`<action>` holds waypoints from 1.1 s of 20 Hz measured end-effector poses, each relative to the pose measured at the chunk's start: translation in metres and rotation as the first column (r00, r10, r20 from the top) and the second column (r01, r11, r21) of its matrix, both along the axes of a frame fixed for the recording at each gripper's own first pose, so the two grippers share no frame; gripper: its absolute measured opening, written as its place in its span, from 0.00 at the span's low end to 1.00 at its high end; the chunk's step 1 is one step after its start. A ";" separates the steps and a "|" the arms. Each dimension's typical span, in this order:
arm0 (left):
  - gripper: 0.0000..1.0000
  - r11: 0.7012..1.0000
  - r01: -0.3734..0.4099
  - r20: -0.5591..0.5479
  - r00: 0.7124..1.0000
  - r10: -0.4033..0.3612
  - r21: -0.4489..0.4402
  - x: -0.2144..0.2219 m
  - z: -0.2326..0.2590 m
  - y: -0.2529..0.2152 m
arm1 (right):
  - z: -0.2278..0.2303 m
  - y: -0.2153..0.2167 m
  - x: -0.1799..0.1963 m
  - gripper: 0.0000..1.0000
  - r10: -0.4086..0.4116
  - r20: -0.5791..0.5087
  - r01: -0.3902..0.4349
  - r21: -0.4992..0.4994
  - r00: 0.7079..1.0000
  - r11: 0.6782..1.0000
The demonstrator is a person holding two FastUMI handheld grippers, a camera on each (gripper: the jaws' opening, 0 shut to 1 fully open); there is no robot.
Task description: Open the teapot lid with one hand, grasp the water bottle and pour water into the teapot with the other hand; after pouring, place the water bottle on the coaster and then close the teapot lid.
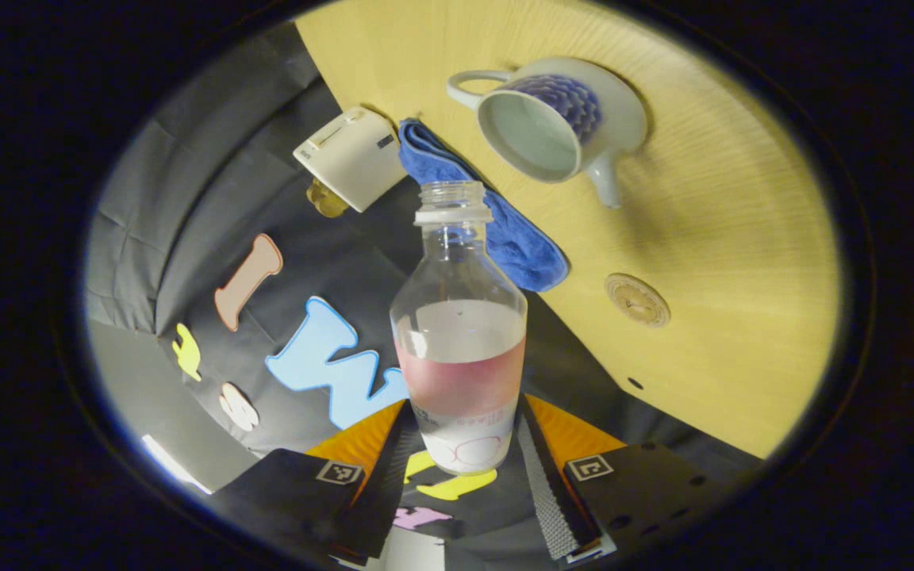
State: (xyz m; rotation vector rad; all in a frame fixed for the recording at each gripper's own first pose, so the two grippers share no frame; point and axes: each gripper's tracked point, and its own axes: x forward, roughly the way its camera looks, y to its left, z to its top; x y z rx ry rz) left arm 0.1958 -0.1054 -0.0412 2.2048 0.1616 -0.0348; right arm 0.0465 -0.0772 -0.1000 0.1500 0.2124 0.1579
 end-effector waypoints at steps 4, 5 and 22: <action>0.85 0.977 -0.026 -0.012 1.000 0.024 -0.212 -0.005 -0.020 0.012 | 0.009 0.000 0.000 0.08 -0.005 0.016 0.005 -0.002 1.000 1.000; 0.85 0.968 -0.034 -0.017 0.999 0.031 -0.247 -0.007 -0.021 0.015 | 0.009 0.000 0.001 0.08 -0.008 0.017 0.008 0.002 1.000 1.000; 0.87 -0.293 -0.200 -0.235 0.968 0.089 -0.935 -0.027 -0.064 0.084 | 0.032 0.021 -0.013 0.08 -0.010 0.017 0.011 -0.043 1.000 0.999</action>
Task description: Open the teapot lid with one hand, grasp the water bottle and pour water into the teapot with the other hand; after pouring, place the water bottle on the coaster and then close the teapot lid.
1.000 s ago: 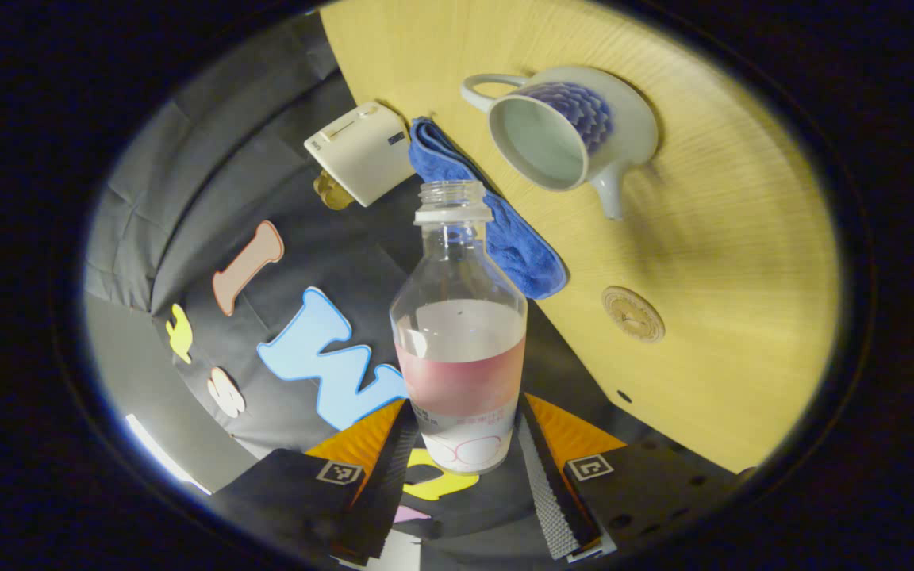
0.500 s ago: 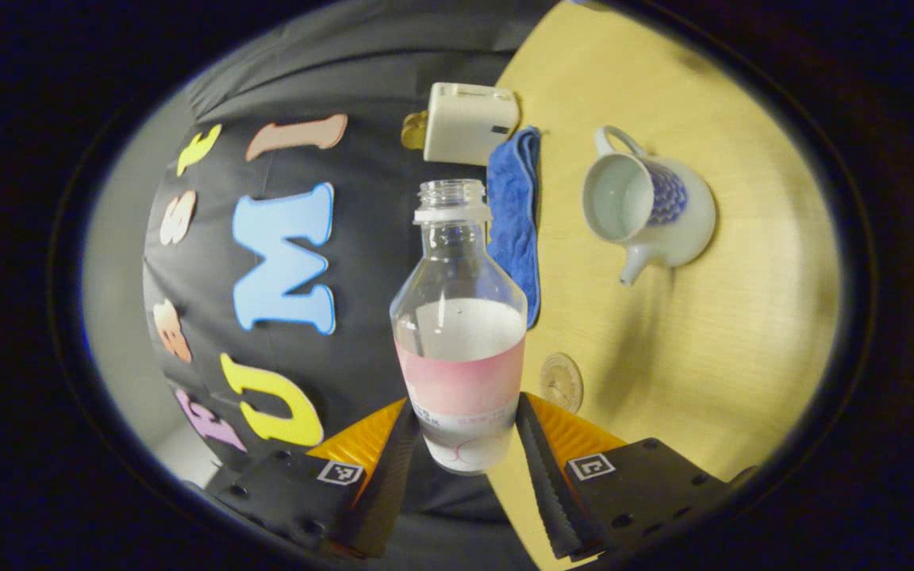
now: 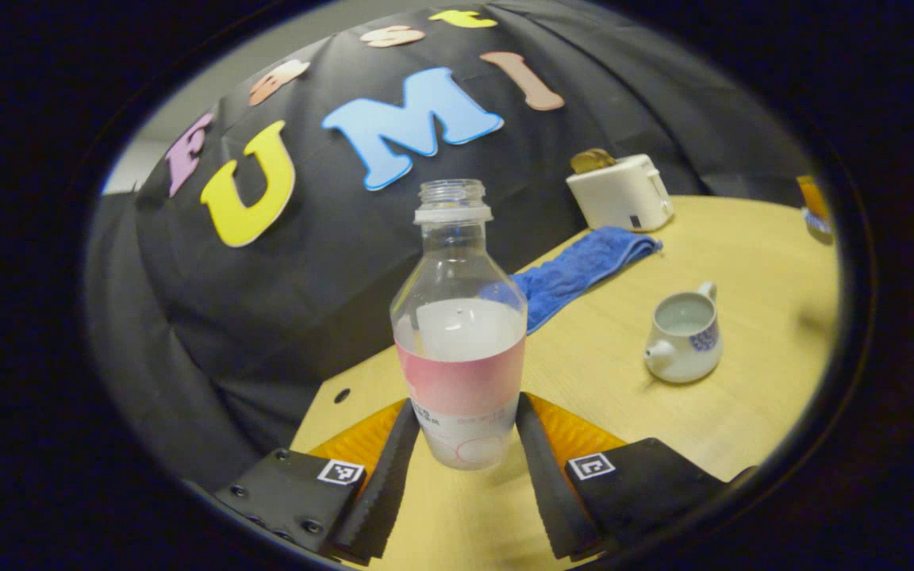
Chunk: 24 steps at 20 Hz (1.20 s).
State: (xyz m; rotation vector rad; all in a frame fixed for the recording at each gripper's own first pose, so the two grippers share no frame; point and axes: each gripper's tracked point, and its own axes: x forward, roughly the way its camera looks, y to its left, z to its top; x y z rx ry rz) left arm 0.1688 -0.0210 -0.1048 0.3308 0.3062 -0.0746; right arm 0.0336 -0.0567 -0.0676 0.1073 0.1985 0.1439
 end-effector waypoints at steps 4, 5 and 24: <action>0.87 0.953 0.007 0.060 0.998 0.012 -0.302 0.005 0.011 0.001 | 0.005 0.011 -0.003 0.08 0.003 0.009 -0.003 0.000 1.000 1.000; 0.86 0.943 0.017 0.077 0.997 0.009 -0.333 0.009 0.016 0.005 | 0.006 0.012 -0.004 0.08 0.002 0.011 -0.002 -0.002 1.000 1.000; 0.87 0.928 -0.014 -0.034 0.999 0.001 -0.373 0.127 -0.047 0.025 | -0.018 0.009 0.011 0.08 -0.026 -0.040 0.026 0.001 0.999 1.000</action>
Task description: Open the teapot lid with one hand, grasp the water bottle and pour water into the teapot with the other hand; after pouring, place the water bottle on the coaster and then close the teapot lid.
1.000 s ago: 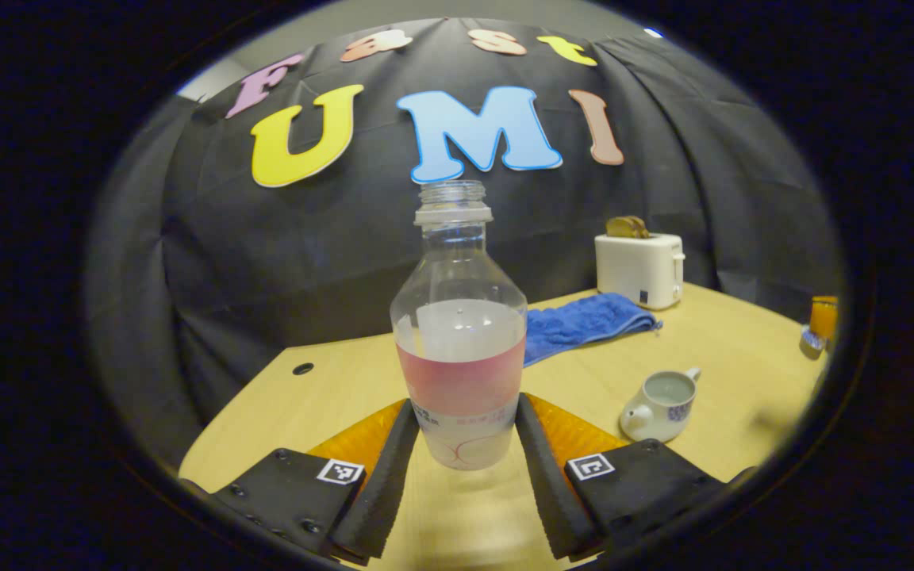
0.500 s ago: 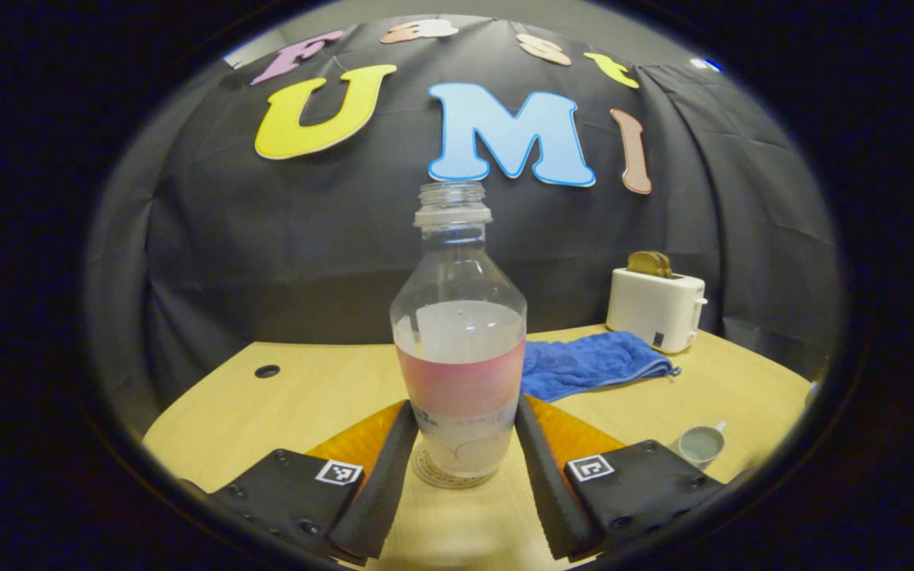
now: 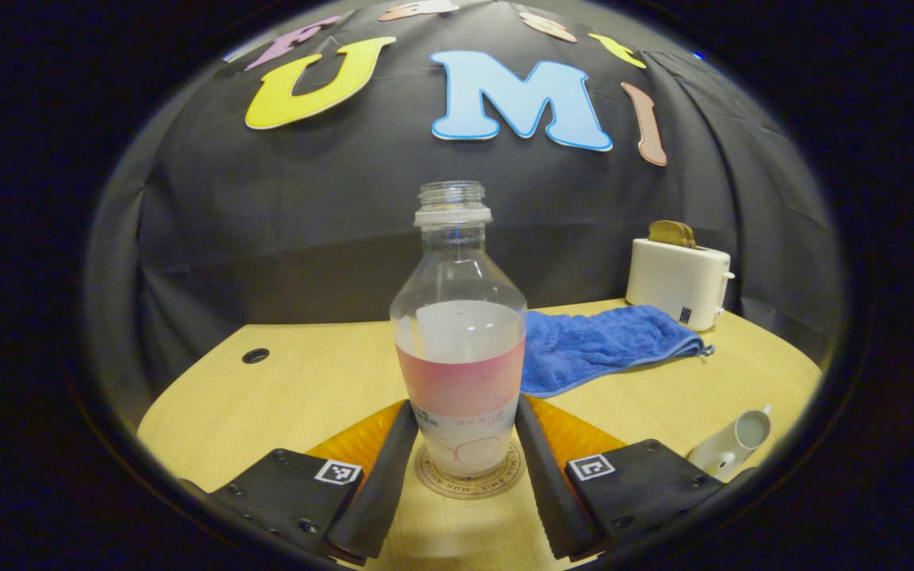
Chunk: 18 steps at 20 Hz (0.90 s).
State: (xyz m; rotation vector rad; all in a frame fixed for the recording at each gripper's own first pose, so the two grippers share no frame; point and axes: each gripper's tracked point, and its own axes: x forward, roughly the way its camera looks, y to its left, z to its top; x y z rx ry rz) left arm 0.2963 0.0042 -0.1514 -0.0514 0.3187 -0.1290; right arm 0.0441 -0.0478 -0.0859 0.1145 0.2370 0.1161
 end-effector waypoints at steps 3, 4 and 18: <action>0.87 1.000 -0.002 -0.014 1.000 0.002 -0.013 -0.001 -0.008 0.003 | -0.003 0.000 0.000 0.08 0.001 -0.001 -0.001 0.000 1.000 1.000; 0.88 1.000 0.001 -0.016 1.000 -0.001 -0.015 -0.001 -0.009 0.002 | -0.005 0.001 0.001 0.08 0.003 -0.005 -0.003 0.003 1.000 1.000; 1.00 0.998 -0.051 -0.045 0.998 0.050 -0.022 -0.027 -0.006 0.017 | -0.002 0.005 -0.002 0.08 0.007 0.009 -0.007 -0.004 1.000 1.000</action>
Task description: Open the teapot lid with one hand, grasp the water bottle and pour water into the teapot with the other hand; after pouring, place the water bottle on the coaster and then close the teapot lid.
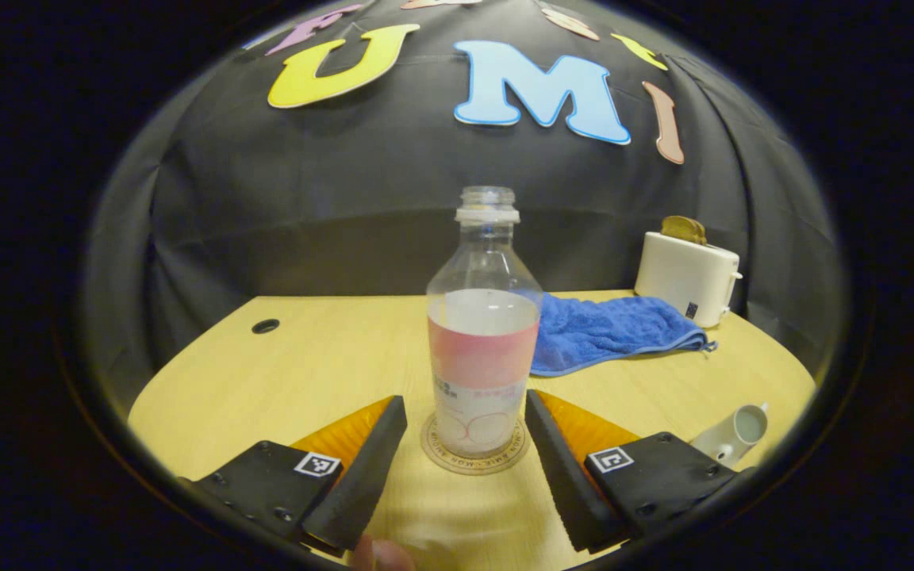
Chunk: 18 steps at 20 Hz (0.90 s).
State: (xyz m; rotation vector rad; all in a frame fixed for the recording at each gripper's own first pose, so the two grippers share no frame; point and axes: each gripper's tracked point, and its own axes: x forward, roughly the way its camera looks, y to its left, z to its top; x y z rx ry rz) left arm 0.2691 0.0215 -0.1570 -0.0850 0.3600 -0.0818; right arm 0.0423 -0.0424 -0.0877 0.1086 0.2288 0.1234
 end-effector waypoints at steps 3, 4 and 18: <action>1.00 0.999 -0.009 0.027 1.000 0.008 0.038 -0.035 0.015 0.013 | 0.011 0.006 0.004 0.08 0.015 0.014 -0.016 0.000 1.000 1.000; 1.00 0.999 -0.013 0.047 0.999 0.011 0.042 -0.048 0.023 0.018 | 0.016 0.011 0.006 0.08 0.026 0.023 -0.026 -0.003 0.999 1.000; 1.00 0.985 -0.167 0.247 0.957 0.150 0.050 -0.216 0.104 0.085 | 0.027 0.104 0.076 0.08 0.201 0.068 -0.197 -0.057 0.977 0.979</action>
